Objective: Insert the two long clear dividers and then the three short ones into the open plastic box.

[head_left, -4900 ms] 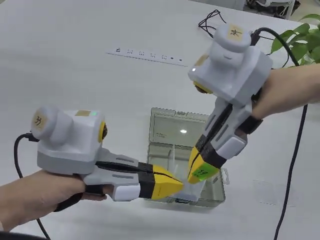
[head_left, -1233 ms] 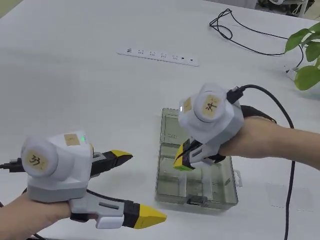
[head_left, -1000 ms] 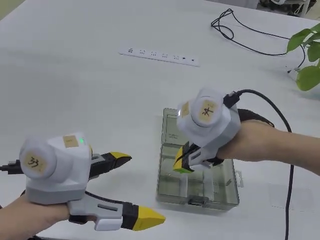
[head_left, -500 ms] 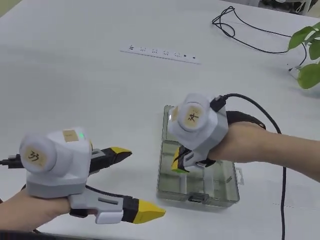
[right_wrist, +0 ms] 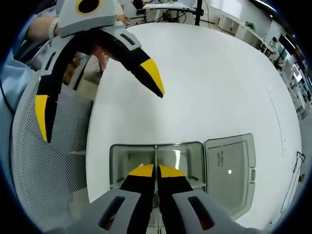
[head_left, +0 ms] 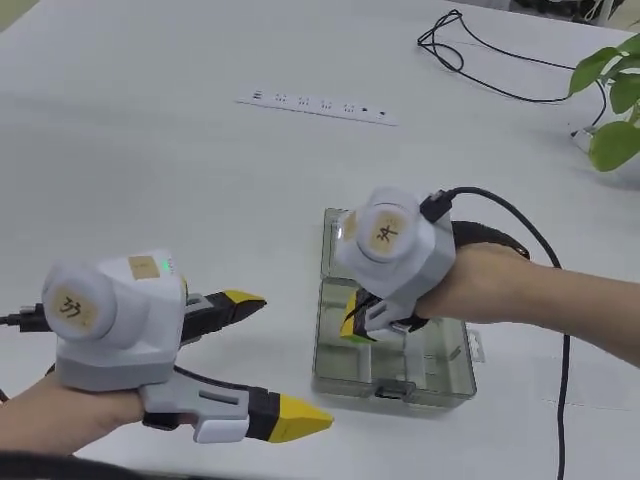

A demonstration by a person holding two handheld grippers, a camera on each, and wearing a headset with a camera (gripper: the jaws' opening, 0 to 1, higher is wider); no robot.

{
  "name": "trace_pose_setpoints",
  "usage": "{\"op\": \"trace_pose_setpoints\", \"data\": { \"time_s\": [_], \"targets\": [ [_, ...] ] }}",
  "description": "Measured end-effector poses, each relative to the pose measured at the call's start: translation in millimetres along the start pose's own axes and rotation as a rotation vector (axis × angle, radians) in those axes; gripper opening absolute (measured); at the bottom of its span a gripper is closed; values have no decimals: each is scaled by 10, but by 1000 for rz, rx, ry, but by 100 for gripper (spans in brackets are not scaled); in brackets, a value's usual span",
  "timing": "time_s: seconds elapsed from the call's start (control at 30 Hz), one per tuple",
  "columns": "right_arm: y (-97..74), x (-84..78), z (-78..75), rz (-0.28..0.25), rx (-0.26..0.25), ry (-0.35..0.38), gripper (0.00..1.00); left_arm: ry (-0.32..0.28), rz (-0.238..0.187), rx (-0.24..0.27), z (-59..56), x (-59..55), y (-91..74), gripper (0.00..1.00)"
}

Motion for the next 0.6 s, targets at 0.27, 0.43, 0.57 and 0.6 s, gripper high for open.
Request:
{"op": "trace_pose_setpoints", "data": {
  "time_s": [0.27,0.43,0.57,0.6],
  "targets": [
    [-204,62,-4,-186,-13,118,24,7,4,-1,0,27,8,92],
    [-268,-4,39,-246,-12,148,37,13,5,-5,-5,53,26,92],
    [-320,-24,80,-291,-27,150,49,18,1,-6,-4,96,30,92],
    [-330,-17,95,-308,-26,148,53,20,-1,-5,-4,108,28,92]
  ]
}}
Point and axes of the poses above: the centre of the closed fingertips' face, and the gripper's own axes: y roughly forward along the fingers, z roughly to its left, x roughly out of its top, the point moved 4 cm from there along -y, roughly backward along the fingers, and after that the axes turned 1 degree about x, right-handed, at the moved point
